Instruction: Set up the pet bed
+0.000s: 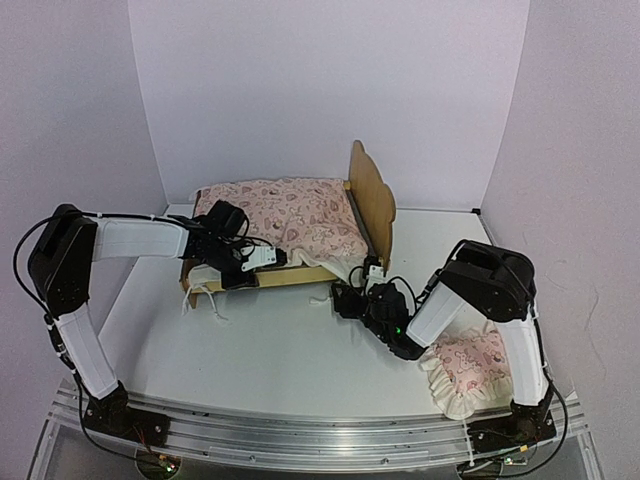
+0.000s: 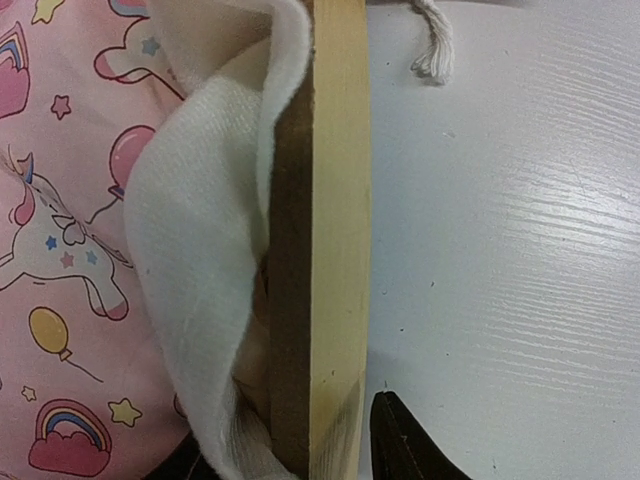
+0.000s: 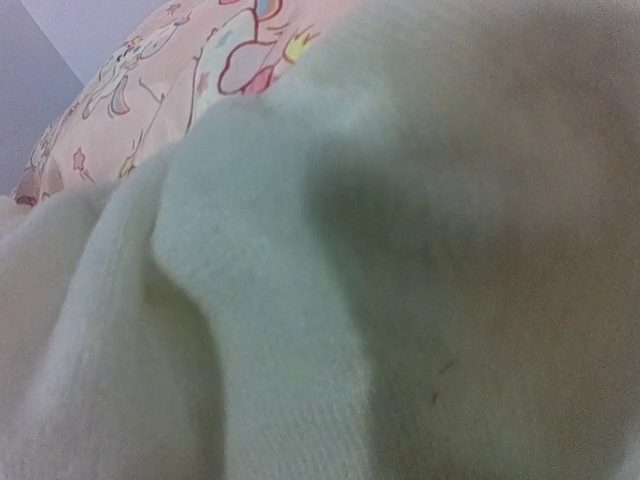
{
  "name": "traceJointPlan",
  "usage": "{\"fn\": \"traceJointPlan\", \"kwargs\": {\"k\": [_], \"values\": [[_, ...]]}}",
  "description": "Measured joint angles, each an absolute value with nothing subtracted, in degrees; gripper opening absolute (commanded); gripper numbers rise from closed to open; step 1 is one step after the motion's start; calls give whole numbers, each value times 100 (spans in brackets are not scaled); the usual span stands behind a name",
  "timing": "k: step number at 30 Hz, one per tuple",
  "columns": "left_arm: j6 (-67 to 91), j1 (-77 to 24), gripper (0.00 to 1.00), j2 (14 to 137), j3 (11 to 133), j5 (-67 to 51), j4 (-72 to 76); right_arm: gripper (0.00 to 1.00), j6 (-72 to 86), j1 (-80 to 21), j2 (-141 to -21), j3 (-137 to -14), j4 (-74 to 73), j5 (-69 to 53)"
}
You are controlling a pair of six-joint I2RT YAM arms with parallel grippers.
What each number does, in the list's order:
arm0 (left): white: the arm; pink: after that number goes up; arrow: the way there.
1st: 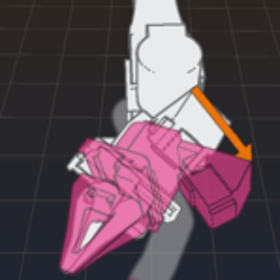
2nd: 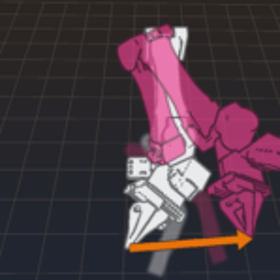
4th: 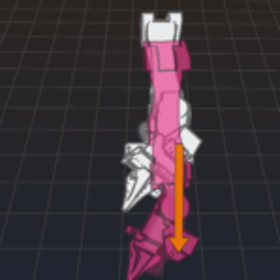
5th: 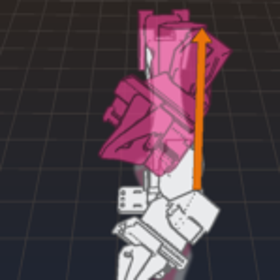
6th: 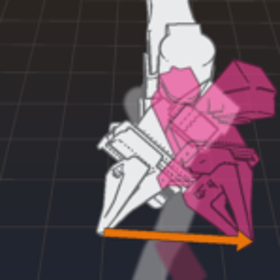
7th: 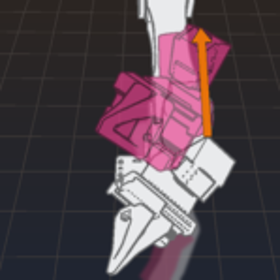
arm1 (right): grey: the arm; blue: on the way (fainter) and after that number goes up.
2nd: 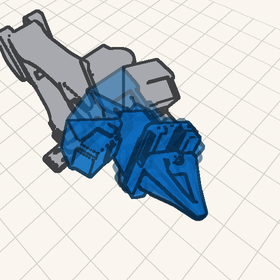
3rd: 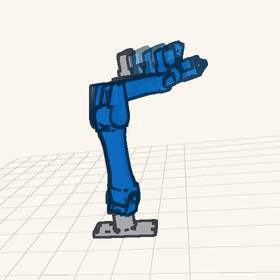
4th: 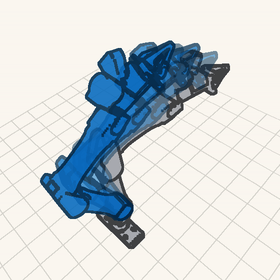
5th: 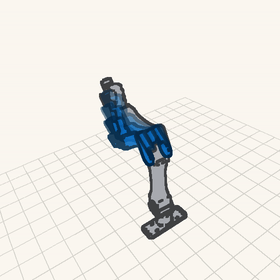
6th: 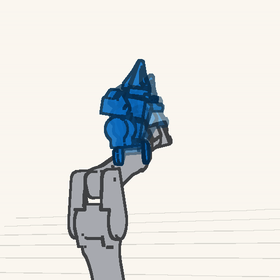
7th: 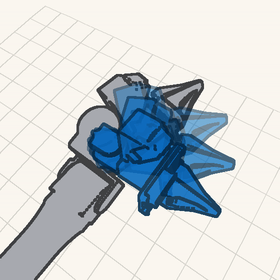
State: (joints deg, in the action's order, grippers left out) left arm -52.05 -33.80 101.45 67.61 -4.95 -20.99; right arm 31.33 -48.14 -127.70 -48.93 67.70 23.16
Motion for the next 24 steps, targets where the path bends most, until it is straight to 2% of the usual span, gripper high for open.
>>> {"fn": "traceJointPlan", "kwargs": {"k": [2,7,12,20,24], "values": [[-5199,-3380,33,10160,6761,-509,-2099,59,3161,-4814,-12877,-5040,6820,2409],[-5147,-3368,2,10232,6853,-634,-2194,58,3182,-4815,-13103,-5330,6933,2562],[-4711,-3331,0,10412,7401,-1149,-3131,60,3143,-4825,-13050,-5153,7064,2576],[-4071,-3397,0,10895,8888,-1521,-4861,61,3002,-4766,-12263,-3943,6952,2339],[-3783,-3475,0,10892,9374,-1643,-5287,62,2989,-4656,-12136,-3772,6930,2081]]}}
